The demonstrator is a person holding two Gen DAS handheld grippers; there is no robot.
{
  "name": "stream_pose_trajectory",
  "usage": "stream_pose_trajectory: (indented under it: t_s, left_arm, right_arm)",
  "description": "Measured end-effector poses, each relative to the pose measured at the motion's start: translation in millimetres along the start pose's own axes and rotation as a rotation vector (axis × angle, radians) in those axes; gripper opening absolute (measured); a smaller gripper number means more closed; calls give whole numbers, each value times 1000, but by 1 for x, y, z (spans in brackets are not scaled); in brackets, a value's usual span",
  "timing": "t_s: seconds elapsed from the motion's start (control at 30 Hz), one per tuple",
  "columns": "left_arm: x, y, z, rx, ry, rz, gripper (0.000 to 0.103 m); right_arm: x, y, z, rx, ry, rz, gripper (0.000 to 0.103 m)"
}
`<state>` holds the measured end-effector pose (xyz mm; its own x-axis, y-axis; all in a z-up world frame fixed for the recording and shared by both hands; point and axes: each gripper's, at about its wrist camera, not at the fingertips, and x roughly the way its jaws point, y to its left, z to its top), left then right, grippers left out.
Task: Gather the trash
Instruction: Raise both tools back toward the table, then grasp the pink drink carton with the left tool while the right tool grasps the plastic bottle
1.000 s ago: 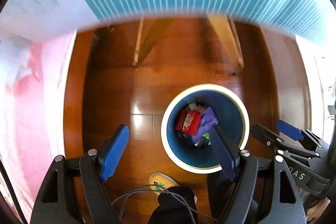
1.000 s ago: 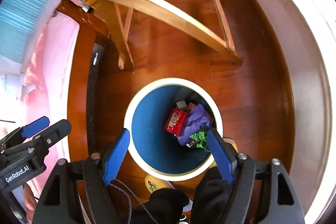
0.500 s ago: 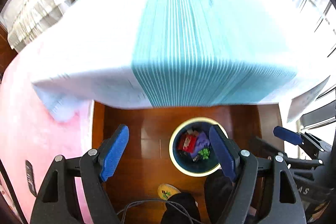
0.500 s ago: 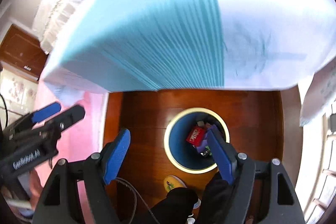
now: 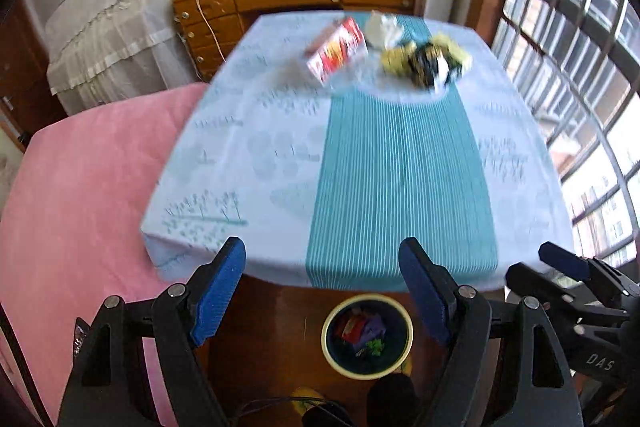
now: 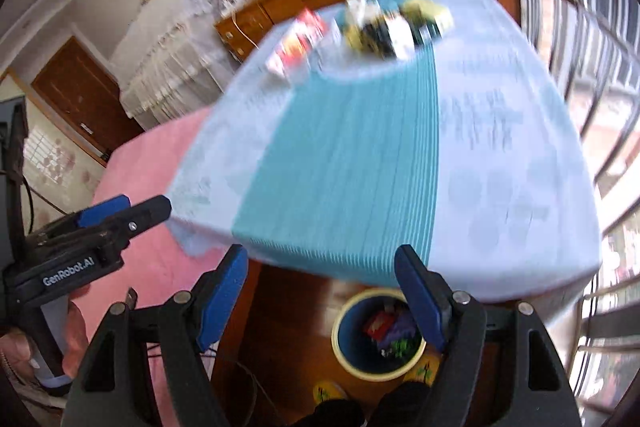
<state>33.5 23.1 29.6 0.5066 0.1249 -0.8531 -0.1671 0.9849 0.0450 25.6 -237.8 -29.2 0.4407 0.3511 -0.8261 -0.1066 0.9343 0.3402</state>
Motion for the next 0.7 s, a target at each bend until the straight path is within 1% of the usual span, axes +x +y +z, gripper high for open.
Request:
stream_pose_trajectory:
  t_s: [0.3,0.4,0.57,0.63,0.7]
  left_arm:
    - [-50,2,56,-60,-121,74,77]
    - [-61,1,73,-71,-163,134,77]
    - [-61,-3,93,-57,-157,181,77]
    - [-57,-5,100,-44,-139,192,77]
    - [-51,-6,108,-37,-117,188,77]
  right_arm:
    - [-33,-1,67,-103,-121,78,76]
    - [-36,-6,84,-126,-134,101,76]
    - [-28,-17,116,-124,-113,139,76]
    - [-23,-20,124,-119,-106,139,76]
    - [-14,-24,134,-109,-82,129,76]
